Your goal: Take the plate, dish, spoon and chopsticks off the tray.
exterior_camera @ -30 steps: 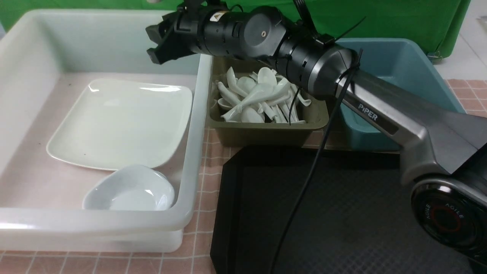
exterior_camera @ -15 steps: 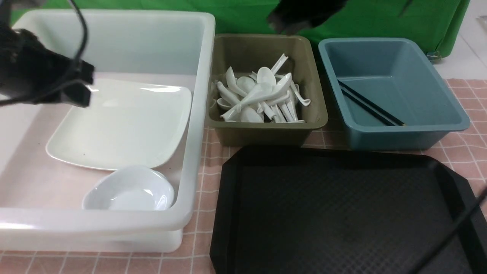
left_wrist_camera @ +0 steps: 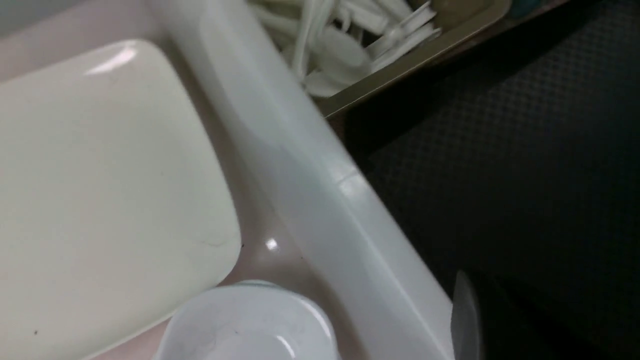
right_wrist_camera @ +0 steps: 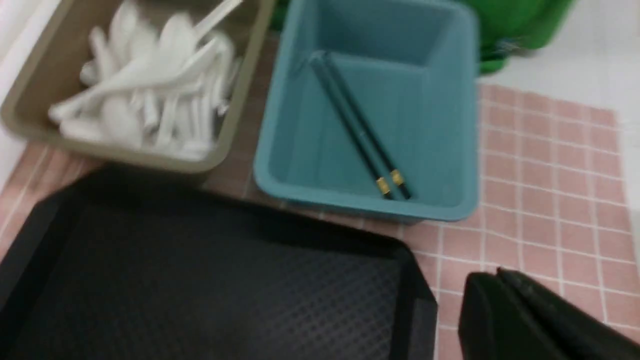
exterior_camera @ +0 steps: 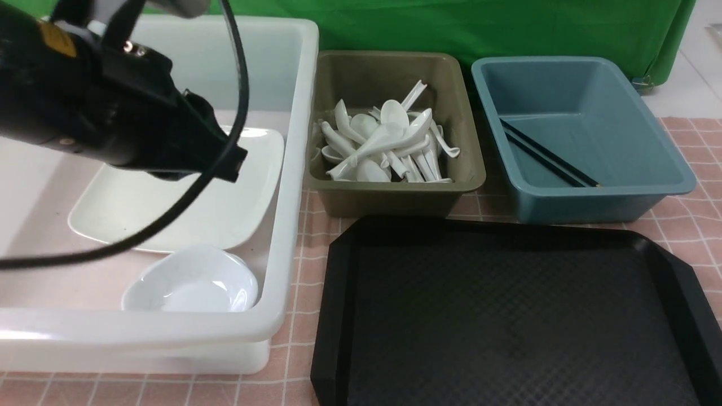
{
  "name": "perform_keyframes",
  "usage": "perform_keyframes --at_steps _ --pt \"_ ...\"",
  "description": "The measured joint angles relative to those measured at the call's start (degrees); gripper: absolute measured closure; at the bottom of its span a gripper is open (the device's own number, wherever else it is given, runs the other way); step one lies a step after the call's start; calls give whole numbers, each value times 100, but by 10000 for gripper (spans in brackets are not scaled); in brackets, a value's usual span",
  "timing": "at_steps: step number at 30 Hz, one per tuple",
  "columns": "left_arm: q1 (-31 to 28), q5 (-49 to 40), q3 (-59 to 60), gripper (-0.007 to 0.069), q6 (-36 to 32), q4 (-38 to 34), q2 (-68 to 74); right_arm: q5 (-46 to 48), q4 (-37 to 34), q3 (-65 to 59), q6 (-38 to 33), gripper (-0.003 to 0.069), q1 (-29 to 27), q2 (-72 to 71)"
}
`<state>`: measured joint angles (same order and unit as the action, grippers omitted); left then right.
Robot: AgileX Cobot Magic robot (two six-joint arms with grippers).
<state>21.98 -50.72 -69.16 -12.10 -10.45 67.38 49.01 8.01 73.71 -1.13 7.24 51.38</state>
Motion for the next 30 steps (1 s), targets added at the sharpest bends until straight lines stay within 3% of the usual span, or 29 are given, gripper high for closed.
perform_keyframes --at_steps 7,15,22,30 --pt "167 739 1038 620 -14 -381 -1443 -3168 -35 -3759 760 629 -127 -3010" --pt "167 1948 3179 620 341 -458 -3697 -5651 -47 -5692 828 613 -127 -4544" --pt "167 2589 4340 620 383 -434 -4928 -5958 -47 -5814 821 529 -127 -4693" --pt "167 2669 4442 620 346 -434 -5089 -5929 -47 -5814 821 474 -127 -4693"
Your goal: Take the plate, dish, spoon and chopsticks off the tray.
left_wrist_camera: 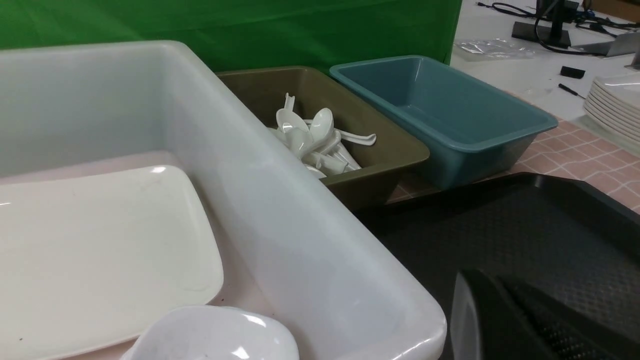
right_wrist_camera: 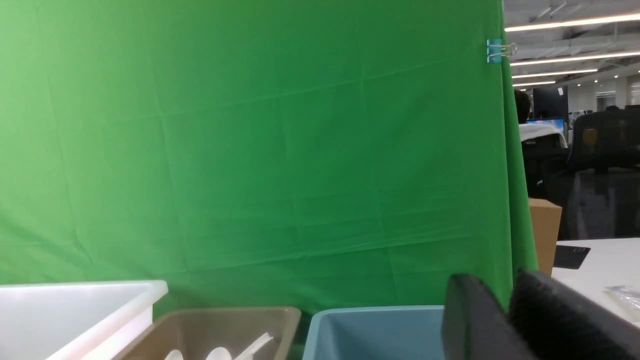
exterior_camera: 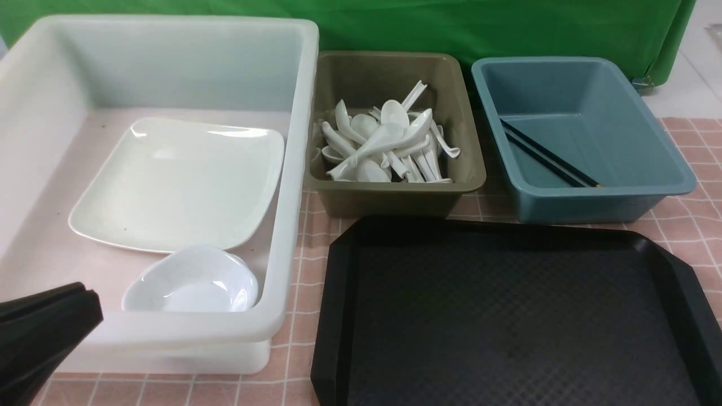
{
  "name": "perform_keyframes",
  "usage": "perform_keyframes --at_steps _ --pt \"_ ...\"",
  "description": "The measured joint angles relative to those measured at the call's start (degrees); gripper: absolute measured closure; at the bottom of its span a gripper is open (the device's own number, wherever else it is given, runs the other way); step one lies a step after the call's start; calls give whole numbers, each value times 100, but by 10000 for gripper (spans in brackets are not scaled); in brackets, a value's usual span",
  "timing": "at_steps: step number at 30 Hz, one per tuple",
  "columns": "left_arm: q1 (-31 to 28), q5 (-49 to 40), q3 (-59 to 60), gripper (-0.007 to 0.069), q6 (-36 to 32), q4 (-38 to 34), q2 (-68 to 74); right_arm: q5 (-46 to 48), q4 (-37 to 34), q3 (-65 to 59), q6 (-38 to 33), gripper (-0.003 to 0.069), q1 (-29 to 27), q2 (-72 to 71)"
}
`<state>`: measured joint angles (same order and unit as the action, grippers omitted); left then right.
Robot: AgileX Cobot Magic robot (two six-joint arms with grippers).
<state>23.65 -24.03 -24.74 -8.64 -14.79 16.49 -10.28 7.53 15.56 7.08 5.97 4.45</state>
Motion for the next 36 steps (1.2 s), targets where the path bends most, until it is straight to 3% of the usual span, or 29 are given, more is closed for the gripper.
perform_keyframes --at_steps 13,17,23,24,29,36 --pt "0 0 0 620 -7 11 -6 40 0 -4 0 441 0 0" --pt "-13 175 58 620 9 338 -90 42 0 -4 0 432 0 0" --pt "-711 1502 897 620 187 743 -920 42 0 -4 0 423 -1 0" --pt "-1103 1786 1279 620 186 749 -1269 42 0 -4 0 421 -1 0" --pt "-1856 1991 2054 620 180 824 -1637 47 0 -4 0 422 -1 0" --pt "-1952 1919 2503 620 161 1052 -1649 75 0 -4 0 421 -1 0"
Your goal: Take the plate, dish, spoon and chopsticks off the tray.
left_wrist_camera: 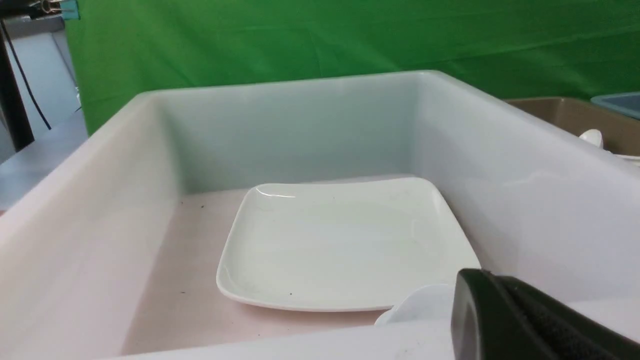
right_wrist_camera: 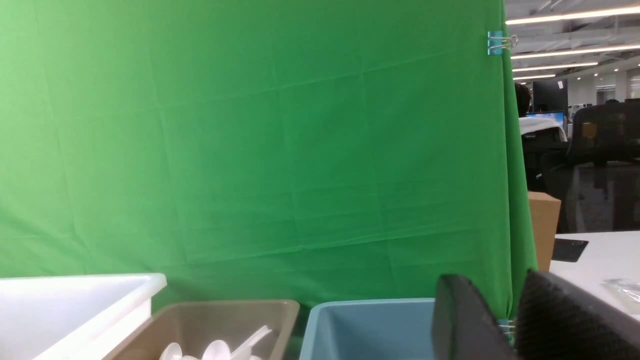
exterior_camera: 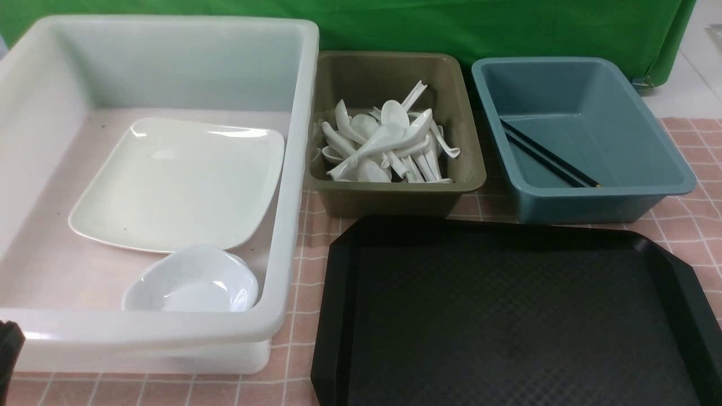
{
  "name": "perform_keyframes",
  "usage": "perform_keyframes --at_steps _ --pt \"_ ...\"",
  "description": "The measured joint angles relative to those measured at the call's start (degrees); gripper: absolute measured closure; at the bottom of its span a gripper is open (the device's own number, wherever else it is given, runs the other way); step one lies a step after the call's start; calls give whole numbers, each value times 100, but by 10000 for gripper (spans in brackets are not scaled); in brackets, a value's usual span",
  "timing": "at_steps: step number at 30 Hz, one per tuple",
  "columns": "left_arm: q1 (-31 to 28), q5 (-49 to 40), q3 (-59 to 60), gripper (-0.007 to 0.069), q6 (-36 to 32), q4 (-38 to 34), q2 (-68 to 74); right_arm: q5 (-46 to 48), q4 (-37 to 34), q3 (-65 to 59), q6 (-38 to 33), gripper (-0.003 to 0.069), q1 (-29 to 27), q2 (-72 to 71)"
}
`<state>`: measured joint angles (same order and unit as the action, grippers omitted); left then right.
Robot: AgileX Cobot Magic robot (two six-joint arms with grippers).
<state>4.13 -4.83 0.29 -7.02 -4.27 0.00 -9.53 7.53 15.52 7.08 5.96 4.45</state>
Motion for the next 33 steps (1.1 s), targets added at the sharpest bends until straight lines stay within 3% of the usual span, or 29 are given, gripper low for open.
perform_keyframes --at_steps 6,33 --pt "0 -595 4 620 0 56 -2 5 0 0 0 419 0 -5" --pt "0 -639 4 620 -8 94 -2 303 0 0 -231 418 -5 -20"
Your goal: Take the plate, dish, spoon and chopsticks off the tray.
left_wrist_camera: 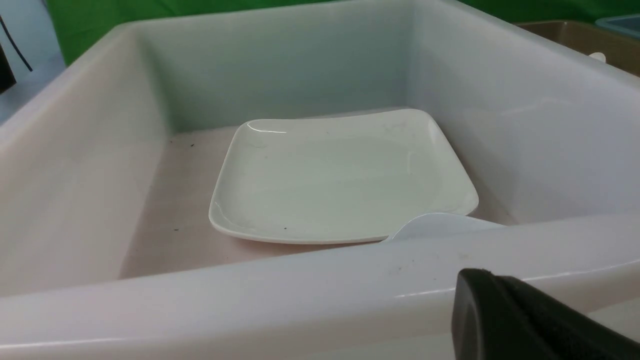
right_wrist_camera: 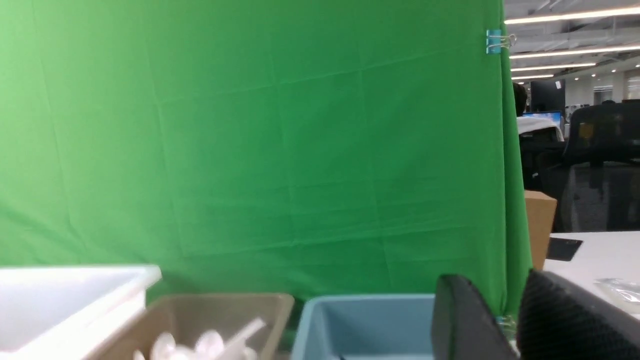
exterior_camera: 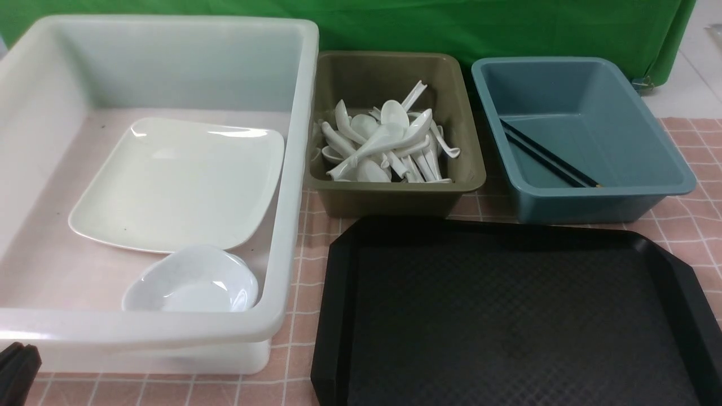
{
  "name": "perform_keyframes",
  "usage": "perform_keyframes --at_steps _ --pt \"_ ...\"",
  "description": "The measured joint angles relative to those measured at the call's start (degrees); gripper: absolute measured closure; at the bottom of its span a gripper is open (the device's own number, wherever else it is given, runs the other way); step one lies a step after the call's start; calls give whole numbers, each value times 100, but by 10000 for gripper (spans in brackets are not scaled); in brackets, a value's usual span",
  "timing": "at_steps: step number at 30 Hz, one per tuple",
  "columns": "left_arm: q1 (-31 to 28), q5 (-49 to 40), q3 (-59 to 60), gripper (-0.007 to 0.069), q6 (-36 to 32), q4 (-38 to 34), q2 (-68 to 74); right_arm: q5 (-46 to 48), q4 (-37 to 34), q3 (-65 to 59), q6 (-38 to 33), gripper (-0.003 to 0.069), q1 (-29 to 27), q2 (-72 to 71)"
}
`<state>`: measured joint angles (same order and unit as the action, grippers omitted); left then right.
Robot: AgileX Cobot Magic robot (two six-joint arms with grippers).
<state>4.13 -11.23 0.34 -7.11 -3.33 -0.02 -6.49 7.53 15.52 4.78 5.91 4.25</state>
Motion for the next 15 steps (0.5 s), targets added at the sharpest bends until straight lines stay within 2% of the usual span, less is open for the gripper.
perform_keyframes --at_steps 6,11,15 --pt "0 0 0 620 -5 41 0 1272 0 -498 -513 418 -341 1" --pt "0 -3 0 620 -5 41 0 1668 0 -1465 -594 418 -518 -293" --pt "0 -23 2 620 -6 41 0 1747 12 -1479 -608 418 -520 -340"
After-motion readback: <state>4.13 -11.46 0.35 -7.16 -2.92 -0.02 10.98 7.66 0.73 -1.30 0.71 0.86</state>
